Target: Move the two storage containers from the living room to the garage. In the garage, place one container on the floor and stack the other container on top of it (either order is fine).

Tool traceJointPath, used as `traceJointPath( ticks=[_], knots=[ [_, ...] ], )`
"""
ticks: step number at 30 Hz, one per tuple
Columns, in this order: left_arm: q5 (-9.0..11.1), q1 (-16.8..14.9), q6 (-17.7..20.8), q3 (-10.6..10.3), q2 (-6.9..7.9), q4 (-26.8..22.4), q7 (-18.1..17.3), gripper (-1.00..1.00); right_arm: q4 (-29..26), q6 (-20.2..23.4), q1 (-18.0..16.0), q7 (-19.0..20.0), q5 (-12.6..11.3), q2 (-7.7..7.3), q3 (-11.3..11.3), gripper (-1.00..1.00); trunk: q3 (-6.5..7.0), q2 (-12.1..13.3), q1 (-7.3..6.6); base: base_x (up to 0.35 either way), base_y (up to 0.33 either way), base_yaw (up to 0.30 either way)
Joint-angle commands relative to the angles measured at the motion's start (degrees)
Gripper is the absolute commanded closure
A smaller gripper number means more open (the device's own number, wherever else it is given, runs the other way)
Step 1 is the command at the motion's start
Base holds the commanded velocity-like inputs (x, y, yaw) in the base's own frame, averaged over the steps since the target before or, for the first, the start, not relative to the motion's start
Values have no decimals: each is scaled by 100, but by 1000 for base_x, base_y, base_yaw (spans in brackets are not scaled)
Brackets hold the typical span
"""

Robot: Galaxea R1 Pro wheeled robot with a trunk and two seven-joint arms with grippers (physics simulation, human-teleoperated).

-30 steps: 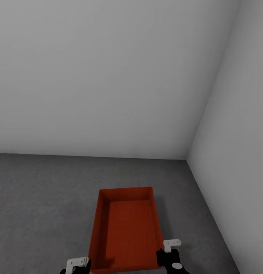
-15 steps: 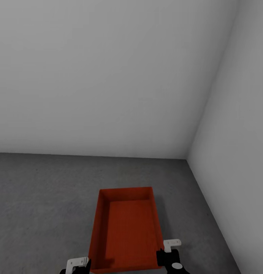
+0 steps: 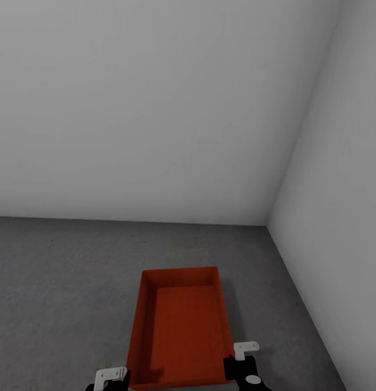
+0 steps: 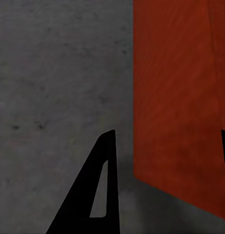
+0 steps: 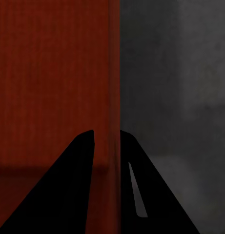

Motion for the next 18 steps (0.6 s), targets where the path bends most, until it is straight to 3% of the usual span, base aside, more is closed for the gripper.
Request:
traceJointPath(
  ticks=[1, 9, 18],
  knots=[
    [2, 2, -4, 105, 63, 10, 4, 100, -40, -13, -10, -49, 21, -4, -256, 100, -5, -2, -1, 0, 0, 0],
    [2, 2, -3, 104, 63, 10, 4, 100, -40, -13, -10, -50, 21, -4, -256, 100, -5, -2, -1, 0, 0, 0],
    [2, 2, -6, 104, 63, 10, 4, 100, -40, -13, -10, -49, 21, -4, -256, 100, -148, -323, 174, 0, 0, 0]
  ],
)
